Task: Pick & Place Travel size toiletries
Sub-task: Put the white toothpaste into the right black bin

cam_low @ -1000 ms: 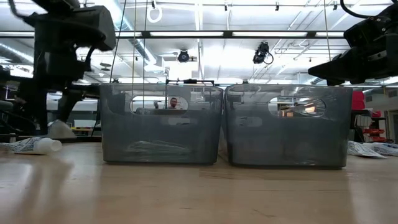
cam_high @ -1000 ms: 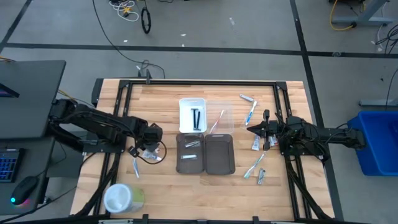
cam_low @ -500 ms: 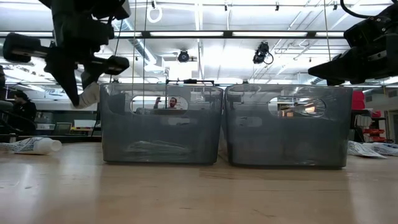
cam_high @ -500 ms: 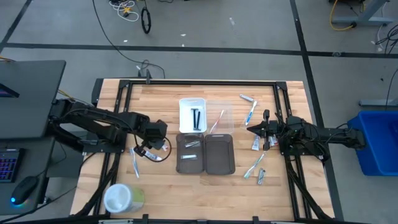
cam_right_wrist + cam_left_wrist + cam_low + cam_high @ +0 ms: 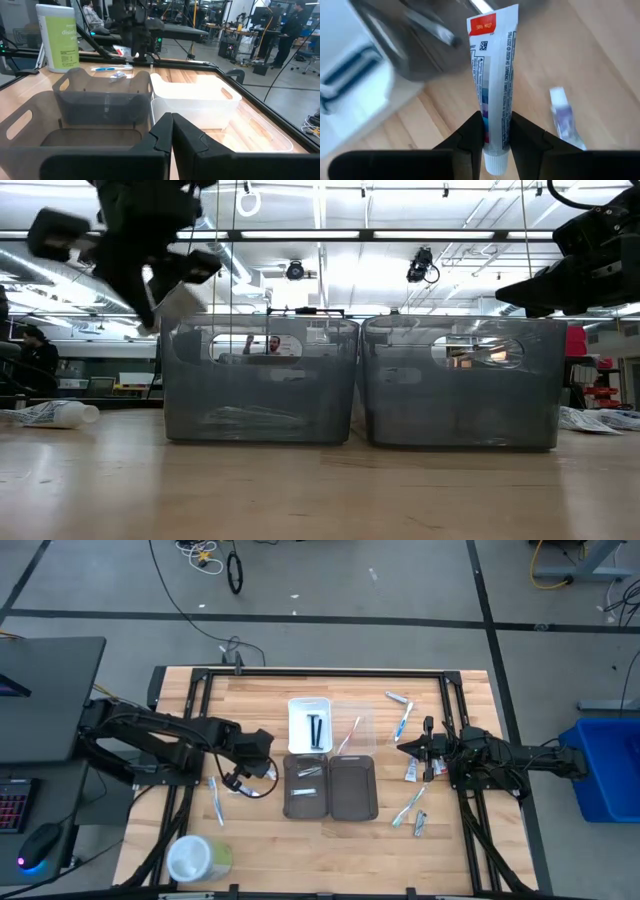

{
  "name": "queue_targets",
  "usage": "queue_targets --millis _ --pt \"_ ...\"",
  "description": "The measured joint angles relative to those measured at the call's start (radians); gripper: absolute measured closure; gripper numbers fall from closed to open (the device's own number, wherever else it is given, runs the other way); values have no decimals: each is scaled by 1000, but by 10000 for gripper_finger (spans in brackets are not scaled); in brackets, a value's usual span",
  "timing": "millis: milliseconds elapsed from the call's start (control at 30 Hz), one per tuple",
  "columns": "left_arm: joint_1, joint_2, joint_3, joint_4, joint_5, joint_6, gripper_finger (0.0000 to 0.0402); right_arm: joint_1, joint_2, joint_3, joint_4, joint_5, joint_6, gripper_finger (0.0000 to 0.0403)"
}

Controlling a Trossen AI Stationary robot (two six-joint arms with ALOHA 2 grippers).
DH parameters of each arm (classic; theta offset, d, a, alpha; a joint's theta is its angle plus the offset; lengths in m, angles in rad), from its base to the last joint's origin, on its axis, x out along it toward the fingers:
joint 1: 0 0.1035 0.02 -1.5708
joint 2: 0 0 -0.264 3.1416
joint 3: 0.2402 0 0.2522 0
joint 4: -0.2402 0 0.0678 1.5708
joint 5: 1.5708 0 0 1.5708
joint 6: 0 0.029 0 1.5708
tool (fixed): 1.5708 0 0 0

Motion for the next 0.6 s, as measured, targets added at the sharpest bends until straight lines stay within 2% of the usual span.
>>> queue_targets --millis 300,600 --pt "0 38 122 30 0 -79 313 0 0 0 0 0 0 389" --pt "0 52 154 36 0 -86 313 0 1 0 1 0 0 389"
